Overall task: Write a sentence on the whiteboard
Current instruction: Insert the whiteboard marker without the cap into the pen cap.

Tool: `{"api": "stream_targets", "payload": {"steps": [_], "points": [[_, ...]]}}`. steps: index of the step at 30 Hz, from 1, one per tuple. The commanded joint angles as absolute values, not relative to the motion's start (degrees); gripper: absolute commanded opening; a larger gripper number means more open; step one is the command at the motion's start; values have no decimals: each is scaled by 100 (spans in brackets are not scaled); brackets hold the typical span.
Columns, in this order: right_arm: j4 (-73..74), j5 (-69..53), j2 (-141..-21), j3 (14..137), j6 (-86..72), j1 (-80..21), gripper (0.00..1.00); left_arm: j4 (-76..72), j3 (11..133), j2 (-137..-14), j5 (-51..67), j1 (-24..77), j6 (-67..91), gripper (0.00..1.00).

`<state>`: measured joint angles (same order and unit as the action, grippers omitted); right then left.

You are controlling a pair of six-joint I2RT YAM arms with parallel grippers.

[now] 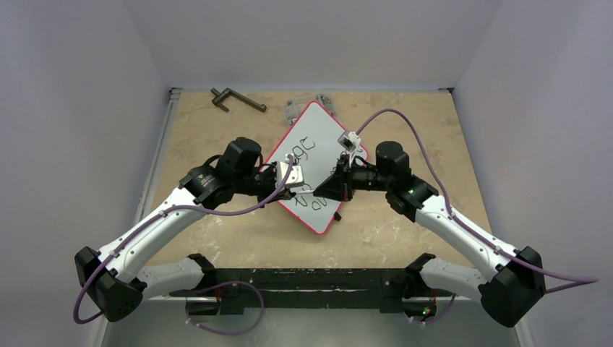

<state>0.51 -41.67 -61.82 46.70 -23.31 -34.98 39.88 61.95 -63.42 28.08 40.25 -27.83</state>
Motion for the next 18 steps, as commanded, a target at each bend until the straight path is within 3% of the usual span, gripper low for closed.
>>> {"api": "stream_targets", "payload": {"steps": [1,18], "points": [[-32,-4196,-6216,4699,-2278,-3521,0,3743,6359,-6243,2848,4001,-2701,0],[185,-4218,-6654,5051,-2057,-3830,0,3805,6486,-6438,3102,4008,-2704,0]]}}
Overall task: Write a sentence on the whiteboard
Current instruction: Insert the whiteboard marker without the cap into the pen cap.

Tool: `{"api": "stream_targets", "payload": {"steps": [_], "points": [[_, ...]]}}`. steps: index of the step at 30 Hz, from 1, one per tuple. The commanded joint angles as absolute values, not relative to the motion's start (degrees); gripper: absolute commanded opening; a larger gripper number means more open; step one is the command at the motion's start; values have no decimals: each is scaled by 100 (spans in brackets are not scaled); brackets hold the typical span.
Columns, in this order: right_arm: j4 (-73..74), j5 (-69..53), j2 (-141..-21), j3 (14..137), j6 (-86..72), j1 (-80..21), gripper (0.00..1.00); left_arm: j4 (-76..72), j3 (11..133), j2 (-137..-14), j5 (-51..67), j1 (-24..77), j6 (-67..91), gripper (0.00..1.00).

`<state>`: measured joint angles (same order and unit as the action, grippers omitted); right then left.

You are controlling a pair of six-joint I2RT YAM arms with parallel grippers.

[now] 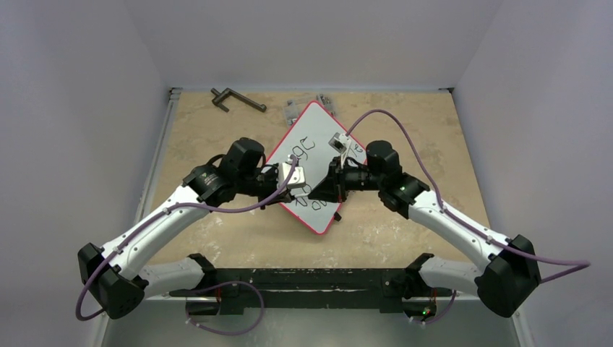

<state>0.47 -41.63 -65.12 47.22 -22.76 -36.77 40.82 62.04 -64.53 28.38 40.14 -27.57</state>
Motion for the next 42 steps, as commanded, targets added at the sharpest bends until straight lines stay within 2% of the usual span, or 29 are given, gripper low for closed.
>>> {"api": "stream_targets", "payload": {"steps": [1,20,31,42], "points": [[224,-4216,-6702,5091,-2029,-3858,0,3806,6479,-6440,3122,4008,-2707,0],[1200,-4397,-7701,6173,-1030,-4326,0,3844,6464,-6396,3565,4040,-2757,0],[63,-3989,-7850,6083,-2668,-4595,0,3110,6179,-5969,3028,4126,-2423,0],[148,-3518,-8280,6600,-3637,-4972,0,2638,5895,-5520,2739,4192,-2426,0]]}}
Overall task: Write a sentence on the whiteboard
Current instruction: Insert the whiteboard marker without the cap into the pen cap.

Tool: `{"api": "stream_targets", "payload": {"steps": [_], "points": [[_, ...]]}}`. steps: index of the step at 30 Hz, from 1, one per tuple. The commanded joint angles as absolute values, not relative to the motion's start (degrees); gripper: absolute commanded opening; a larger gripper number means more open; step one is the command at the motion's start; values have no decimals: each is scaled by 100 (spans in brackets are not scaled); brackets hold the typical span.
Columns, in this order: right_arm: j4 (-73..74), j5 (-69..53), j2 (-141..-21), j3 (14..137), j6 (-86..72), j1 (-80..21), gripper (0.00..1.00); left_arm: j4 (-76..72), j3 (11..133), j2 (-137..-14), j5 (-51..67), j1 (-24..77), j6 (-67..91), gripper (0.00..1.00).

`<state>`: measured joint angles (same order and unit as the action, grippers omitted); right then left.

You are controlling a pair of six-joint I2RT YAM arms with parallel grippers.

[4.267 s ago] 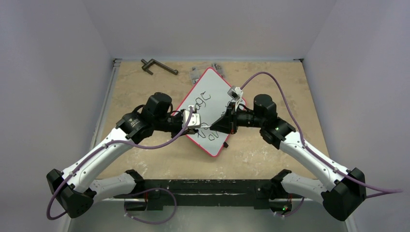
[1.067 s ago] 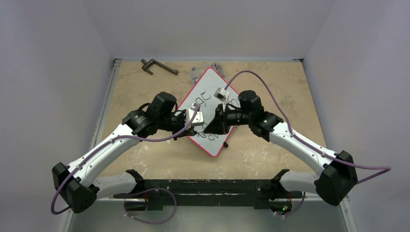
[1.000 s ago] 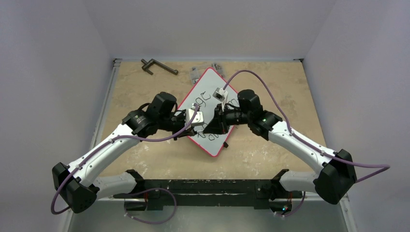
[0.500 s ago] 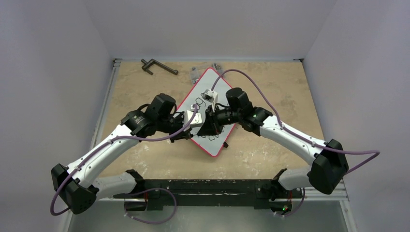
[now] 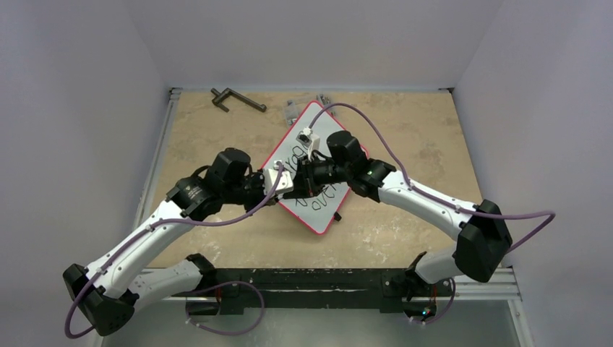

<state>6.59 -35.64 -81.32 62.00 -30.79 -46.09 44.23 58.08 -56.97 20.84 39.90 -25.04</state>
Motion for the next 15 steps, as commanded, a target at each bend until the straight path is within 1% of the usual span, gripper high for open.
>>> {"api": "stream_targets", "payload": {"steps": [1,7,11,13,15], "points": [[188,-3464,-8276,6619,-3632,-4974,0,2637,5889,-5498,2689,4192,-2431,0],[774,-2913,-8092,6862,-3314,-4975,0,2619,5807,-5296,2241,4195,-2430,0],[1167,-2259,-7843,6993,-3206,-4958,0,2452,5611,-4981,1943,4187,-2409,20],[1395,-1913,-7743,7109,-3099,-4949,0,2442,5562,-4873,1816,4184,-2377,32],[1581,-1546,-7638,7194,-3030,-4933,0,2430,5535,-4786,1702,4184,-2312,39]]}}
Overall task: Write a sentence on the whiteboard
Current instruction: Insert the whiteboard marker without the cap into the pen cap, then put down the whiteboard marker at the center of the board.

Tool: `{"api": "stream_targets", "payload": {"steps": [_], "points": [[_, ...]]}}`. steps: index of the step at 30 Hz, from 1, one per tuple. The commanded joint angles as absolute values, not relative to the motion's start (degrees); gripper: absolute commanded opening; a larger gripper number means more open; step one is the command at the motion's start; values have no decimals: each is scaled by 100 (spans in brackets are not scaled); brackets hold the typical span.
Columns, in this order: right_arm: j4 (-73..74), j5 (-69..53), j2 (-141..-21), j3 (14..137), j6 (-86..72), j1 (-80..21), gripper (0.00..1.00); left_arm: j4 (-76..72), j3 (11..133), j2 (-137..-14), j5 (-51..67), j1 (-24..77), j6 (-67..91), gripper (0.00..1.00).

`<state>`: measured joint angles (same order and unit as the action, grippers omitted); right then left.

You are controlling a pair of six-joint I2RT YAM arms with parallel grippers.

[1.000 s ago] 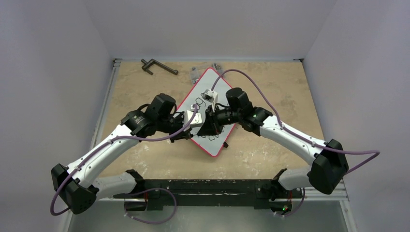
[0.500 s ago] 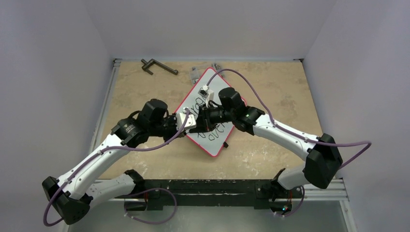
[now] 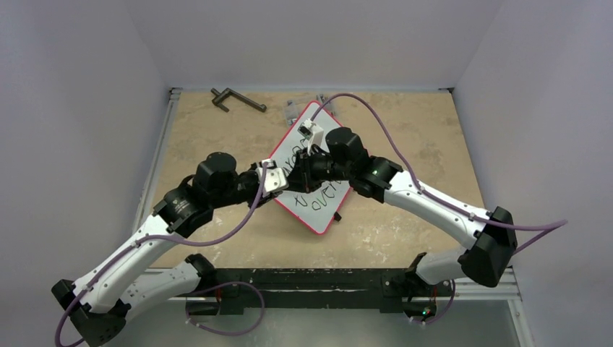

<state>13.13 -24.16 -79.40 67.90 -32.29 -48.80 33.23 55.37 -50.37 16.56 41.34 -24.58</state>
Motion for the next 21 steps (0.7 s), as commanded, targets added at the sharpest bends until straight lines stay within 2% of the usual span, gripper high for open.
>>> {"api": "stream_targets", "payload": {"steps": [1,4,8,9,10,13,21], "points": [[1650,-1350,-7582,7224,-3006,-4909,0,2414,5517,-4748,1691,4184,-2280,42],[1856,-650,-7408,7289,-2961,-4892,0,2353,5451,-4616,1626,4184,-2187,53],[2123,839,-7036,7201,-2905,-4870,0,2310,5414,-4501,1568,4184,-2093,61],[2121,1370,-6930,7107,-2897,-4857,0,2297,5410,-4478,1545,4184,-2067,69],[2102,1597,-6839,6995,-2888,-4823,0,2271,5399,-4456,1495,4184,-2033,70],[2069,2471,-6652,6687,-2889,-4659,0,2161,5373,-4408,1221,4184,-1908,85],[2016,3877,-6258,5793,-3029,-3781,0,1739,5433,-4498,-819,4184,-1266,95]]}}
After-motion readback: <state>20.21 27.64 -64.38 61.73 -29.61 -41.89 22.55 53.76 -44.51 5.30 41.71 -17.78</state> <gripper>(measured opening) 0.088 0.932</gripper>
